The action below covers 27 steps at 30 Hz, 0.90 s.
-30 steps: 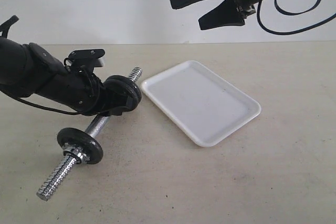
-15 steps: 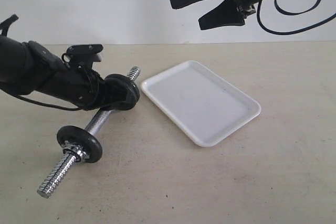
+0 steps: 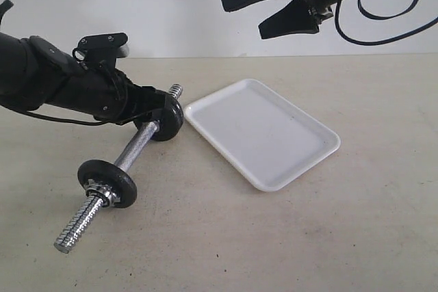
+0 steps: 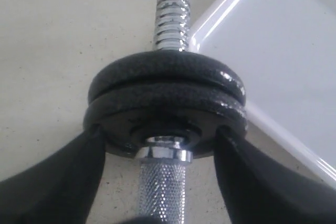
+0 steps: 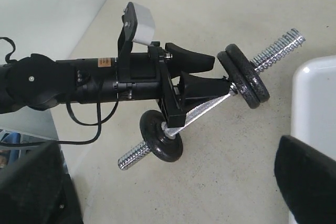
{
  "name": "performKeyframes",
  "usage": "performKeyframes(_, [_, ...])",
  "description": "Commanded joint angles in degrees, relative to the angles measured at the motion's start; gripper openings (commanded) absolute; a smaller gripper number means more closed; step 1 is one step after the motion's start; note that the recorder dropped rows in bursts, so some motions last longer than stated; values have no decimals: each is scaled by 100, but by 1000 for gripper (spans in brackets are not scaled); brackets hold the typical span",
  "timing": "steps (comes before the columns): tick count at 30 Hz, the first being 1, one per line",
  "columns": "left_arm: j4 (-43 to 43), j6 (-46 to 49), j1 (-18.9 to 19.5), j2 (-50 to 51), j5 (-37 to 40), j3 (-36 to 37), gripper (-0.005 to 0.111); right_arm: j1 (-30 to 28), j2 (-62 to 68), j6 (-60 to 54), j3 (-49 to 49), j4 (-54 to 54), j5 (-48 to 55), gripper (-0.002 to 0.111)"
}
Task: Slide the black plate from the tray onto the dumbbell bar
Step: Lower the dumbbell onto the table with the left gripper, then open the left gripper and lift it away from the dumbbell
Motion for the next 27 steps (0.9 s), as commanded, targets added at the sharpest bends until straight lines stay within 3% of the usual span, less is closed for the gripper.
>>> performKeyframes(1, [-65, -54, -25, -87, 175, -21, 57, -39, -43, -57, -30, 16, 35, 105])
performKeyframes(8, [-26, 145, -25, -820, 254, -21, 57, -39, -43, -501, -30, 16, 35, 105])
performKeyframes(13, [-26, 981, -25, -1555, 466, -21, 57, -39, -210, -1167, -30, -181, 35, 105])
performKeyframes(27, [-67, 1156, -36, -4151, 1521, -21, 58, -39, -3264, -1350, -30, -358, 35, 105])
